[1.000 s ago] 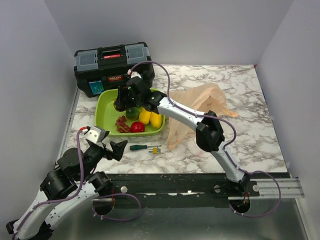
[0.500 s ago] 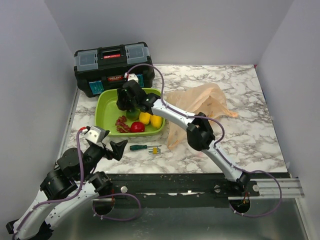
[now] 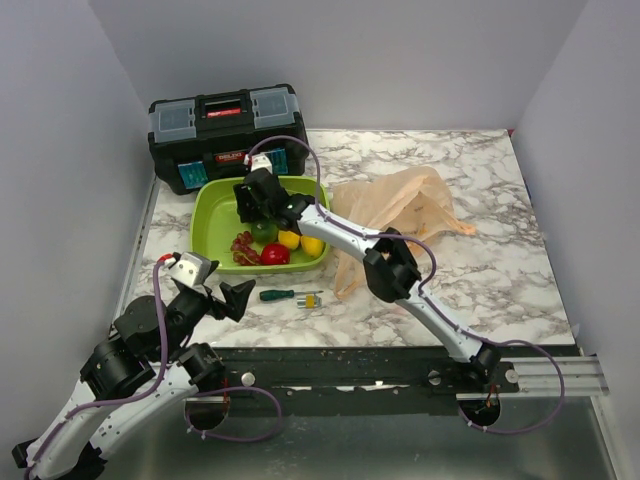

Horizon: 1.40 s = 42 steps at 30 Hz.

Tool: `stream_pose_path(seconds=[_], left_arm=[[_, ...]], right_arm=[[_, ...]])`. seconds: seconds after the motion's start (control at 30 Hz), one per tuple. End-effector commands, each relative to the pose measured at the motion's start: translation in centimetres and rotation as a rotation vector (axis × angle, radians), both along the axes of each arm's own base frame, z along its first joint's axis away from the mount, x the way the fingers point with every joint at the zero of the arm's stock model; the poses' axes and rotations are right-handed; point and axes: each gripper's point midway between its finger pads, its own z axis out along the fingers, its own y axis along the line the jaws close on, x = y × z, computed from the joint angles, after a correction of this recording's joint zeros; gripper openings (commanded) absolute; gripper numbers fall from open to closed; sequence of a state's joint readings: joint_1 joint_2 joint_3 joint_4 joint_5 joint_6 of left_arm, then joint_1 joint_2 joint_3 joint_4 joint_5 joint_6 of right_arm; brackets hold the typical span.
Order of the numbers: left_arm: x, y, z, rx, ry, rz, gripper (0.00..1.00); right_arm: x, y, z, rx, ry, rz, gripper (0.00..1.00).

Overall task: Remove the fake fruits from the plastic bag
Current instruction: Place the fake fruit in the bin, then reset both arms

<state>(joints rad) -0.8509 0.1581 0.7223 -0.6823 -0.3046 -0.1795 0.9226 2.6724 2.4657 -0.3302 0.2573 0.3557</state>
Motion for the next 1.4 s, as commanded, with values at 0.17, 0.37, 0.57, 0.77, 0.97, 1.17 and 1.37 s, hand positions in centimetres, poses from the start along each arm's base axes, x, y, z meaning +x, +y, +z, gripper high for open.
stream_pose_path(seconds=[0.17,0.37,0.57,0.77,0.97,1.17,1.37], left_arm=[[0.2,-0.4,-0.3,0.02,-0.001,-0.015,0.89],[0.2,-0.5,-0.3,0.021,0.0,-0.015,0.89],[0.3,-0.6,-0.4,0.027,0.006,-0.019,0.89],[0.2,-0.7,-0.5,0.034,0.011,-0.026,0.89],[0.3,-0.5,-0.4,0.024,0.016,-0.007,0.9],[0.6,-0.4,-0.3,0.019,0.033,0.017,0.92],[1.0,-1.2,1.1,-0.021,0.04,0.012,0.92]], right_arm=[[0.7,-0.8,-3.0,-0.095,-0.036,-0.013,0.75],[0.5,-1.0,-2.0,-0.099,-0.041,-0.009,0.9],[0.0,-0.7,2.3,-0.051,-0.057,0.011,0.98],[-1.5,-2.3,7.9,-0.012,-0.039,-0.012,1.0],[-8.4,-11.6,14.6,0.039,0.007,-0.097,1.0],[-13.9,-23.4,18.2,0.024,-0.052,-0.246,1.0],[-19.8,-34.7,23.3,0.146,-0.134,-0.402,1.0]])
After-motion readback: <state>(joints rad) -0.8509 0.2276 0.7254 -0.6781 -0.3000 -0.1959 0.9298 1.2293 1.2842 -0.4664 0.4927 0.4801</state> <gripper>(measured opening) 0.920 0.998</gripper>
